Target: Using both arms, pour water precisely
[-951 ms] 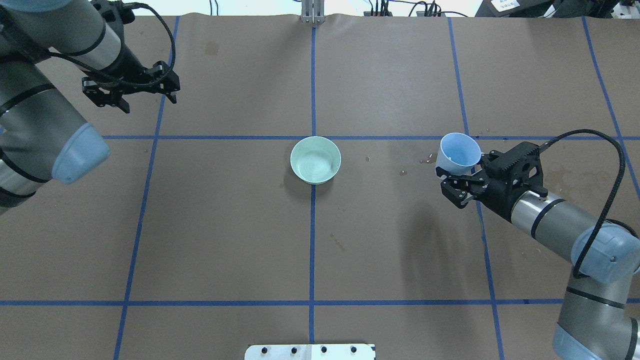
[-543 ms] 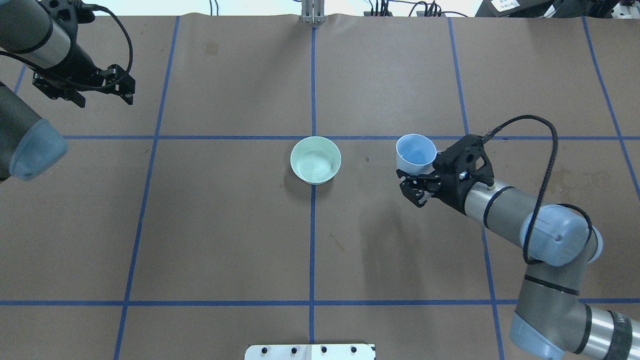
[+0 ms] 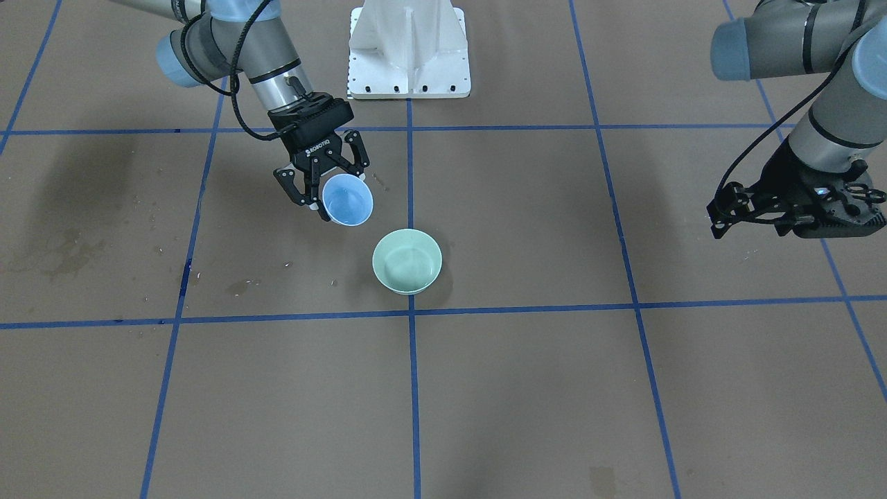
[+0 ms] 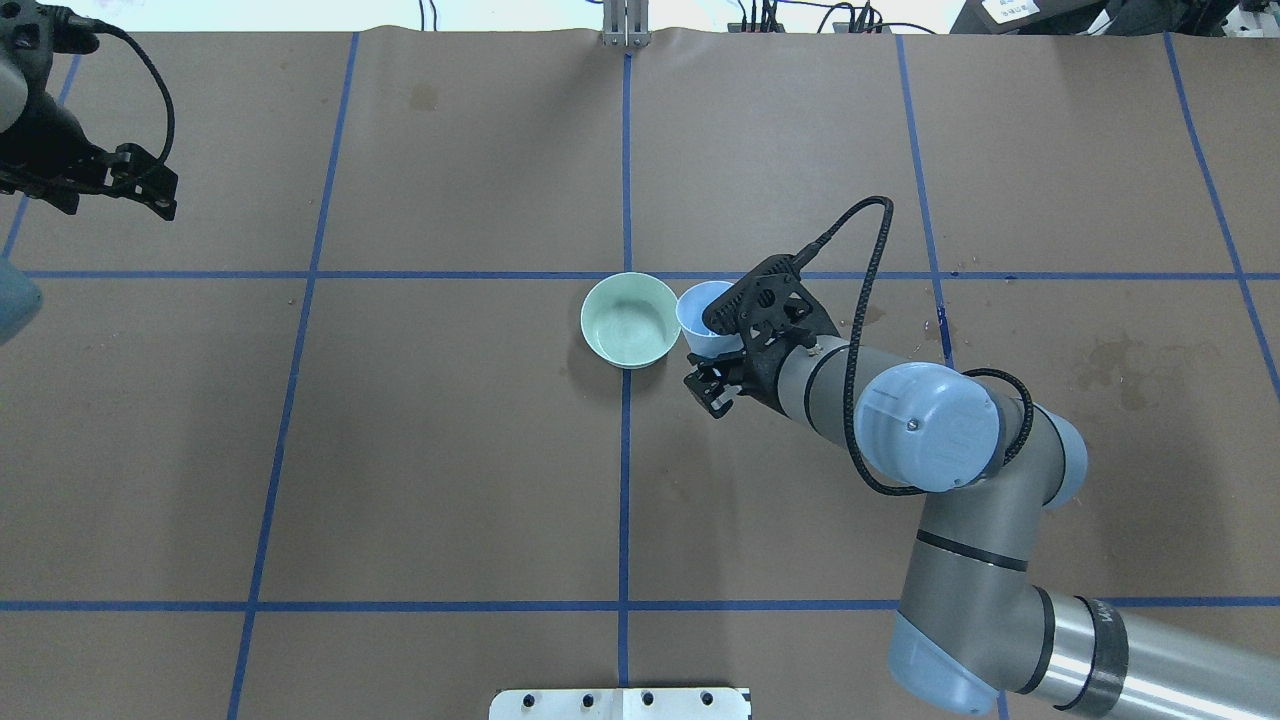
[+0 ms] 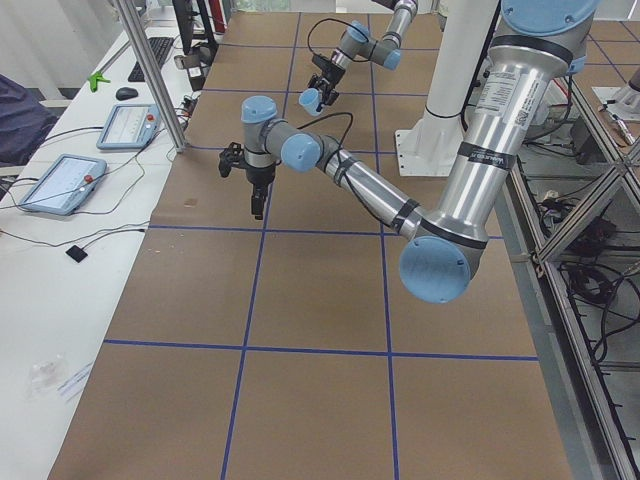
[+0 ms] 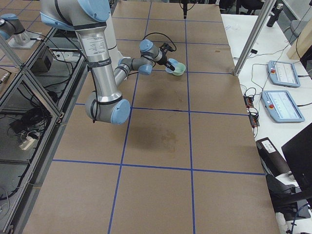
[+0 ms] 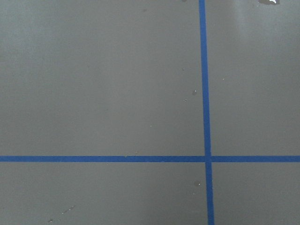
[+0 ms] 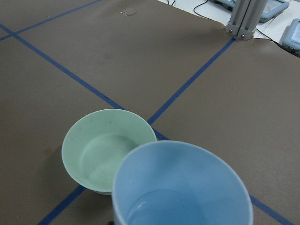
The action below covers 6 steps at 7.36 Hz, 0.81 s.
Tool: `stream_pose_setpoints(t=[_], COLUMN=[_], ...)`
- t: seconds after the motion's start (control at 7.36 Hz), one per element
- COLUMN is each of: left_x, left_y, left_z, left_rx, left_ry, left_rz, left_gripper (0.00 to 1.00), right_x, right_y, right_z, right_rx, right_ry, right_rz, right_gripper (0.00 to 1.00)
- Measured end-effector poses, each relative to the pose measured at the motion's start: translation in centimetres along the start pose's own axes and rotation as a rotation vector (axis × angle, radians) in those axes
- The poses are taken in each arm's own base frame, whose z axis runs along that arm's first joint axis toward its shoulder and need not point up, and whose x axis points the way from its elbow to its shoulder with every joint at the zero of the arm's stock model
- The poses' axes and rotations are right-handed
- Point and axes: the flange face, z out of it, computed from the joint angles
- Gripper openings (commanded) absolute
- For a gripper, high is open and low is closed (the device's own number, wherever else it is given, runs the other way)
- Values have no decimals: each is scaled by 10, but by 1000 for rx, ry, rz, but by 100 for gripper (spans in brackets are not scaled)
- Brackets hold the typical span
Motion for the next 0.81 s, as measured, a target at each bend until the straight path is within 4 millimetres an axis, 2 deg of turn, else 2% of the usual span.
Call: stream_pose_setpoints(t=[0.27, 0.41, 0.81], left_x=[-8, -9, -12], left_y=[8, 9, 10], left_z=[0, 0, 1], left_rx=[-3, -3, -5], left_ry=[-2, -4, -6], left_rz=[5, 4, 2], left_gripper=[100, 100, 100], right_x=[-15, -20, -18], right_y=[-14, -20, -26], right_z=[10, 24, 48], right_rx=[-81, -132, -266], right_ry=[13, 14, -4], right_rz=[-50, -59, -69], right_gripper=[0, 0, 0])
